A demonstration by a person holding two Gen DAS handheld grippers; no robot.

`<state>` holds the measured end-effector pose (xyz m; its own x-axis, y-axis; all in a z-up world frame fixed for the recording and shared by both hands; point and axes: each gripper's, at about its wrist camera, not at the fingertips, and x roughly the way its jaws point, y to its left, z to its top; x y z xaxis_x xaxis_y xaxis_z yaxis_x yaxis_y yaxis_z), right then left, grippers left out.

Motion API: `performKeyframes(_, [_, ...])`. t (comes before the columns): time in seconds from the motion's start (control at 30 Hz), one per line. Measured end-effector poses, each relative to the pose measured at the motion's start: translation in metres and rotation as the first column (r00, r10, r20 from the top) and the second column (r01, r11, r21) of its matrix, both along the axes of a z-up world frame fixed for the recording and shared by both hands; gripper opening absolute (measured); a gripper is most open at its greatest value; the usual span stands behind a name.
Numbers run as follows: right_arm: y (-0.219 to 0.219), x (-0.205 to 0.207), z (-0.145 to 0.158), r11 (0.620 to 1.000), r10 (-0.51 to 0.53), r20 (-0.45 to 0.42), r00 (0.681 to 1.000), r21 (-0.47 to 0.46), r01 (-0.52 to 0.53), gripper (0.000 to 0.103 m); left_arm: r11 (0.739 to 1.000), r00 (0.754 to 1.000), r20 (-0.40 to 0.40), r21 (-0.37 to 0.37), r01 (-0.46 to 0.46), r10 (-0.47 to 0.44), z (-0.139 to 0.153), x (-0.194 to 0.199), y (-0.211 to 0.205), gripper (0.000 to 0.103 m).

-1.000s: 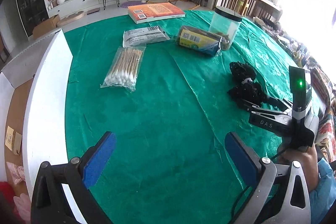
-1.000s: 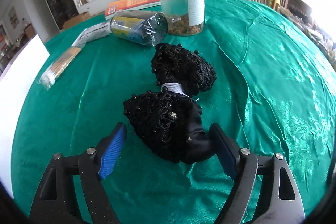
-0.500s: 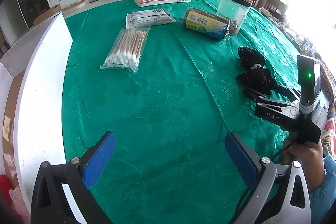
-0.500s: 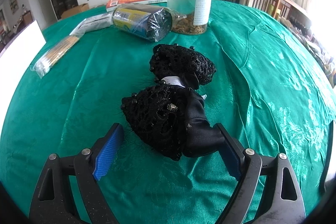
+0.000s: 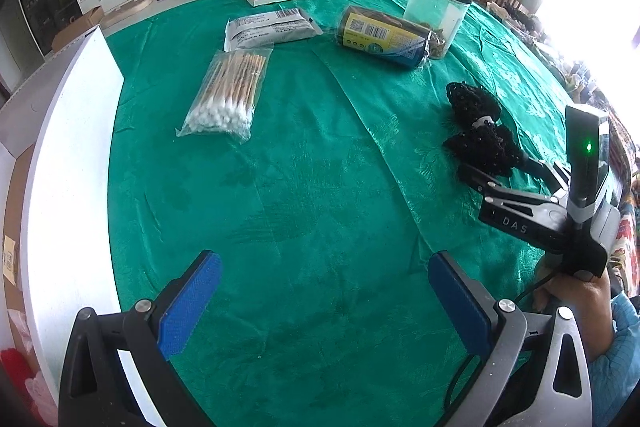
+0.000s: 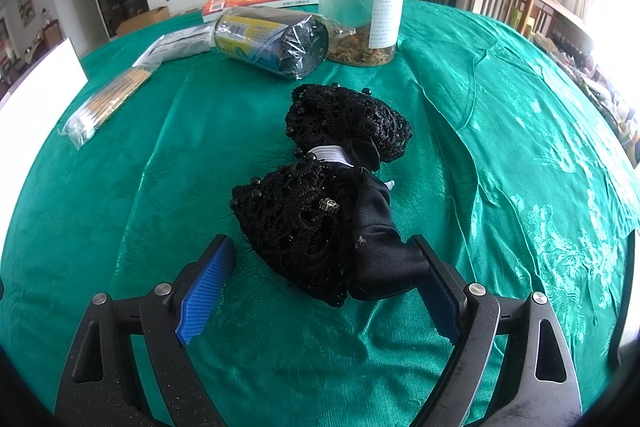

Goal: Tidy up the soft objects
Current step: 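Close right tool on the black mesh accessories while left tool grasps the cotton-swab pack, then carry swabs with left tool while right tool carries black accessories into box, release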

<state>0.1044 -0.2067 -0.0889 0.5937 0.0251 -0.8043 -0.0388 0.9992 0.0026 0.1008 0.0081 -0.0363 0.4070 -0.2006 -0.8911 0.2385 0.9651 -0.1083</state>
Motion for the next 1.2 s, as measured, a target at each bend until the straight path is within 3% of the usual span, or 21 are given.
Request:
performKeyframes(0.13, [0.000,0.000,0.000,1.000,0.000,0.000,1.000,0.000,0.000,0.089,0.994,0.997,0.049,-0.093,-0.053,0.058,0.038,0.038,0.022,0.102])
performKeyframes(0.2, [0.000,0.000,0.000,1.000,0.001,0.000,1.000,0.000,-0.001,0.089,0.992,0.996,0.038,-0.095,-0.083,0.087,0.042,0.065,0.030,0.102])
performKeyframes(0.4, [0.000,0.001,0.000,1.000,0.001,-0.001,1.000,0.003,-0.001,0.090,0.993,0.990,-0.074,0.011,-0.117,0.117,-0.017,0.137,0.032,0.102])
performKeyframes(0.47, [-0.006,0.000,0.003,0.998,-0.013,0.003,1.000,0.055,0.012,0.089,0.987,0.985,-0.066,0.049,-0.156,0.159,-0.034,0.152,0.036,0.102])
performKeyframes(0.57, [-0.040,-0.011,0.017,0.958,-0.103,0.081,0.991,0.275,0.077,0.089,0.976,0.981,-0.043,0.118,-0.183,0.189,-0.055,0.163,0.039,0.102])
performKeyframes(0.67, [-0.061,-0.017,0.023,0.940,-0.202,0.112,0.973,0.303,0.160,0.090,0.974,0.985,-0.050,0.162,-0.156,0.166,-0.070,0.167,0.034,0.102])
performKeyframes(0.73, [-0.058,-0.013,0.023,0.934,-0.190,0.112,0.975,0.327,0.144,0.090,0.977,0.989,-0.028,0.159,-0.142,0.148,-0.072,0.168,0.031,0.103])
performKeyframes(0.8, [-0.044,-0.002,0.023,0.950,-0.143,0.112,0.983,0.294,0.104,0.090,0.979,0.990,-0.026,0.154,-0.133,0.139,-0.071,0.170,0.028,0.102])
performKeyframes(0.83, [-0.035,0.006,0.022,0.960,-0.122,0.102,0.987,0.267,0.091,0.090,0.982,0.991,-0.026,0.140,-0.129,0.134,-0.071,0.170,0.028,0.096])
performKeyframes(0.9, [-0.023,0.026,0.017,0.970,-0.075,0.058,0.995,0.237,0.059,0.088,0.983,0.990,-0.006,0.118,-0.140,0.142,-0.064,0.164,0.029,0.067])
performKeyframes(0.93, [-0.018,0.035,0.013,0.970,-0.052,0.024,0.998,0.237,0.045,0.083,0.983,0.989,-0.002,0.116,-0.145,0.146,-0.059,0.161,0.029,0.044])
performKeyframes(0.97, [-0.017,0.038,0.009,0.975,-0.060,-0.008,0.998,0.215,0.060,0.049,0.984,0.990,-0.008,0.111,-0.141,0.143,-0.054,0.157,0.030,0.038])
performKeyframes(1.0, [-0.018,0.039,0.009,0.978,-0.081,-0.010,0.997,0.191,0.081,0.036,0.986,0.990,-0.012,0.098,-0.136,0.138,-0.050,0.152,0.032,0.037])
performKeyframes(1.1, [-0.027,0.023,0.022,0.966,-0.107,0.018,0.994,0.239,0.099,0.037,0.993,0.995,0.018,0.047,-0.104,0.103,-0.026,0.125,0.037,0.036])
performKeyframes(1.2, [-0.019,0.000,0.045,0.972,-0.071,0.065,0.995,0.227,0.054,0.037,0.994,0.995,0.048,-0.077,-0.082,0.086,0.011,0.087,0.050,0.036])
